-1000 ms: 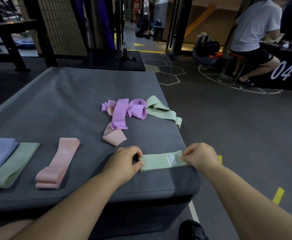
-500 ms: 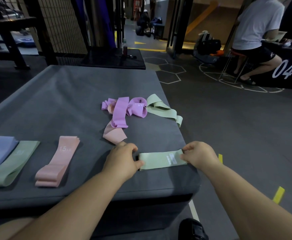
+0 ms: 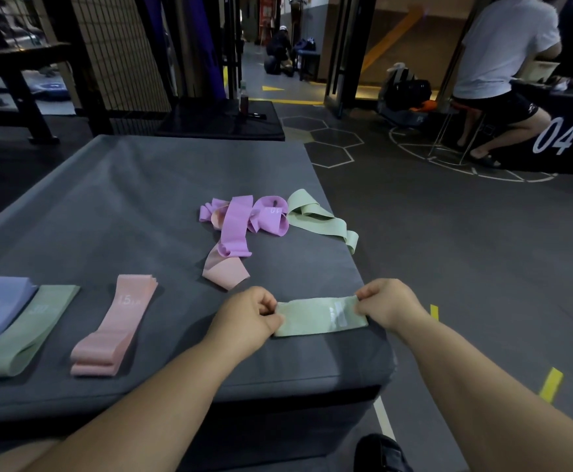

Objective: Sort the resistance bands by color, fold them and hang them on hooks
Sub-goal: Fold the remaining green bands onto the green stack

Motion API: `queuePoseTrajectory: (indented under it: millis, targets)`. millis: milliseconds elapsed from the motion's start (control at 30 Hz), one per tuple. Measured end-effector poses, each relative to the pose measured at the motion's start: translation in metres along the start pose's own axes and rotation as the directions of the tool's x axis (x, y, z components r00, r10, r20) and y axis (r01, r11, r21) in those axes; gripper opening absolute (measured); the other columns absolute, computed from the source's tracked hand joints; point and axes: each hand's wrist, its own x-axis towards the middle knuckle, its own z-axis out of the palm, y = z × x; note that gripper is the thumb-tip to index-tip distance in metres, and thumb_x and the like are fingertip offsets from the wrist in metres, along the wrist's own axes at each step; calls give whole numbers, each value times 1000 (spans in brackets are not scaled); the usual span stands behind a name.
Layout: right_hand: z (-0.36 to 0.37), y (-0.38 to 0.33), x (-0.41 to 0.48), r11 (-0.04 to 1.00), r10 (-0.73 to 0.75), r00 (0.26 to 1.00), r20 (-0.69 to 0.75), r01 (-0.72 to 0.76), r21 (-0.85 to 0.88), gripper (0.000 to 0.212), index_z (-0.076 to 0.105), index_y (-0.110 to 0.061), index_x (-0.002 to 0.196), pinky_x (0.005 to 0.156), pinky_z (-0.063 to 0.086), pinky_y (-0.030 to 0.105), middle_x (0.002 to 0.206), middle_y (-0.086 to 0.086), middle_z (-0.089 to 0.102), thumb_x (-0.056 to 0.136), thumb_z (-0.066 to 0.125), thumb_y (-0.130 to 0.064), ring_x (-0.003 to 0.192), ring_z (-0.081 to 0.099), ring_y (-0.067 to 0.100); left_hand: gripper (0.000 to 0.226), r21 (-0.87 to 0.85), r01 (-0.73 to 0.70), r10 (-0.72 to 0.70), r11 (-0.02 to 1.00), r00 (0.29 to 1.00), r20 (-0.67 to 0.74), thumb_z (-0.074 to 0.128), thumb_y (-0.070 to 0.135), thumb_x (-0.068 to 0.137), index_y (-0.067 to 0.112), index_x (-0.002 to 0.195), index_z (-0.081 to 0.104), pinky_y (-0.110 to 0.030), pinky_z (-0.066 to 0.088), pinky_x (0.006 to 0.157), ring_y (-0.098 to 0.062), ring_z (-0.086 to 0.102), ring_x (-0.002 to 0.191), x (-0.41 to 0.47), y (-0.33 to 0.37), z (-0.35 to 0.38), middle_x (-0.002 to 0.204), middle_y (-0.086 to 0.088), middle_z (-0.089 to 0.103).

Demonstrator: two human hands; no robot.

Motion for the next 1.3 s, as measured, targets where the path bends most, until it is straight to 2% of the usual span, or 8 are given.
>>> queuePoseTrajectory:
  millis: [200, 333, 467, 700, 867, 1033, 1200, 1300]
  targets:
    - [1, -10, -4, 871, -82, 986, 145, 0, 491, 21, 58, -11, 77, 51, 47, 22, 69, 8, 56, 85, 61, 8, 57, 54, 16, 23, -313, -12, 6, 950, 1000, -20, 73, 10, 83, 25, 93, 58, -17, 43, 61, -6, 61, 65, 1, -4, -26, 80, 6, 72]
    - [9, -15, -8, 817, -172, 965, 197, 28, 575, 23, 59, -11, 79, 73, 56, 27, 80, 10, 62, 84, 61, 12, 78, 64, 19, 28, -234, -128, 115, 964, 991, -68, 79, 8, 78, 33, 80, 68, -7, 43, 63, 4, 61, 69, 2, -12, -45, 77, 14, 72]
    - [15, -14, -12, 854, -200, 959, 203, 69, 516, 19, 66, -11, 76, 85, 56, 32, 83, 6, 62, 88, 60, 4, 82, 60, 16, 32, 40, -218, 221, 975, 973, -63, 83, 20, 75, 48, 69, 68, -16, 46, 70, 8, 60, 77, 1, -28, -54, 85, 20, 70]
    - [22, -13, -23, 965, -263, 962, 68, 264, -3, 13, 65, -24, 73, 59, 45, 21, 67, -8, 65, 75, 77, -24, 60, 55, 6, 38, 280, -361, 347, 890, 933, 98, 79, 19, 75, 49, 94, 66, -26, 50, 86, 0, 60, 90, -5, -43, -59, 93, 13, 63]
    - [23, -13, -26, 955, -252, 957, 145, 270, -120, 26, 53, -31, 100, 74, 47, 28, 72, -9, 65, 81, 70, -25, 77, 62, 11, 30, 275, -359, 314, 892, 929, 194, 67, 15, 79, 39, 95, 73, -16, 44, 91, 5, 56, 96, -9, -46, -60, 100, 15, 62]
    - [27, -15, -28, 894, -276, 936, 217, 333, -301, 47, 46, -38, 132, 77, 44, 26, 73, -16, 51, 88, 54, -25, 86, 54, 11, 27, 233, -322, 289, 918, 943, 168, 53, 35, 83, 35, 101, 73, -17, 44, 86, 6, 56, 94, -9, -41, -57, 97, 16, 68]
    - [31, -12, -30, 819, -366, 915, 169, 403, -408, 63, 33, -44, 146, 102, 39, 29, 121, -7, 48, 88, 51, -25, 124, 42, 19, 32, 272, -356, 361, 894, 932, 32, 58, 41, 90, 36, 121, 66, -23, 45, 86, -2, 56, 99, -12, -36, -41, 95, 18, 68]
    - [38, -10, -30, 714, -515, 826, 228, 561, -420, 67, 32, -41, 148, 118, 22, 28, 155, -15, 25, 89, 44, -12, 145, 21, 13, 42, 460, -400, 423, 793, 904, 58, 43, 50, 83, 36, 115, 67, -26, 39, 84, -13, 52, 98, -13, -32, -33, 90, 13, 58]
